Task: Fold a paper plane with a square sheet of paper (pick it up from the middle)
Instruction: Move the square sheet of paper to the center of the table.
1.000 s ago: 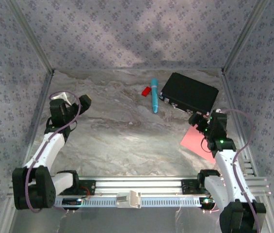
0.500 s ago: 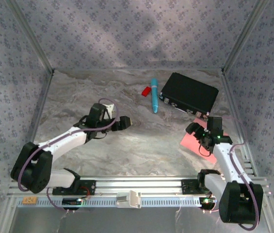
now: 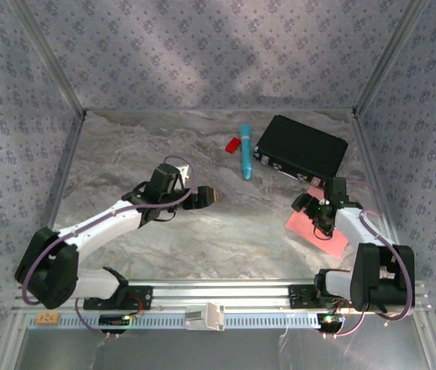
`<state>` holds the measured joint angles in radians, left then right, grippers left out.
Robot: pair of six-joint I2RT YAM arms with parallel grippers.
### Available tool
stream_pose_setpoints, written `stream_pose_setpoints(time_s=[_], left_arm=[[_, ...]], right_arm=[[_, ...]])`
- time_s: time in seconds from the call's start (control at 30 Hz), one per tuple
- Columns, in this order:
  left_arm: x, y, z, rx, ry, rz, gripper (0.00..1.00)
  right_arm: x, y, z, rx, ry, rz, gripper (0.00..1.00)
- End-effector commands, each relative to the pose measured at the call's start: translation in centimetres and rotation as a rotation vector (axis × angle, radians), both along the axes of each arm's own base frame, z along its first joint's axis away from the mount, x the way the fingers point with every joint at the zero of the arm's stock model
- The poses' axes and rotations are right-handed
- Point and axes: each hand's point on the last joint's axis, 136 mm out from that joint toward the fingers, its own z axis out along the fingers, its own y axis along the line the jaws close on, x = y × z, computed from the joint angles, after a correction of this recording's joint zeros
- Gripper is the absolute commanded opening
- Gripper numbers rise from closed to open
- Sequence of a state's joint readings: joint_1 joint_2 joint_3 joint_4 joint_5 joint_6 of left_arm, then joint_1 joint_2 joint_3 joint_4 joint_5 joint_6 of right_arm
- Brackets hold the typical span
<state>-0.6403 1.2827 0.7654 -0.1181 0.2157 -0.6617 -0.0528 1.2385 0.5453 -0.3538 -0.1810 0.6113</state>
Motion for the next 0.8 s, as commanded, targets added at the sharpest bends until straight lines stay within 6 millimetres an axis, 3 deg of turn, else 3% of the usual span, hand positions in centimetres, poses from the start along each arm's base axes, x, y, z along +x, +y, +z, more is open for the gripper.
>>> stream_pose_setpoints(time_s=[0.0,0.2,0.33,0.43,0.57,0.63,0.77], left_arm=[[0.4,1.1,2.9,0.016,-0.059,0.069,1.0],[1.5,2.9,4.7,0.115,-0.157,0.105,1.0],[1.0,3.9,5.3,0.145,-0.182,0.11,1.0],[0.6,5.1,5.0,0.17,-0.197,0.13,1.0],[-0.7,5.2,4.4,0.158,-0.14,0.071,1.0],[-1.4,5.6,3.9,0.185,-0.112,0.05,1.0],[-2.3,5.7,3.2,0.129,-0.09,0.04,1.0]], right_arm=[[-1.1,2.8,-0.8,0.093,0.06,0.035,0.99],[-2.0,7.0,-0.5,0.105,0.097,0.161,0.99],[-2.4,10.9,-0.5,0.145,0.043,0.214,0.99],[-2.7,13.7,0.2,0.134,0.003,0.267,0.99],[-2.0,16.1,2.5,0.172,-0.105,0.318,0.99],[-1.7,16.3,4.0,0.169,-0.15,0.328,0.99],[-1.8,13.2,4.5,0.071,-0.154,0.273,0.99]])
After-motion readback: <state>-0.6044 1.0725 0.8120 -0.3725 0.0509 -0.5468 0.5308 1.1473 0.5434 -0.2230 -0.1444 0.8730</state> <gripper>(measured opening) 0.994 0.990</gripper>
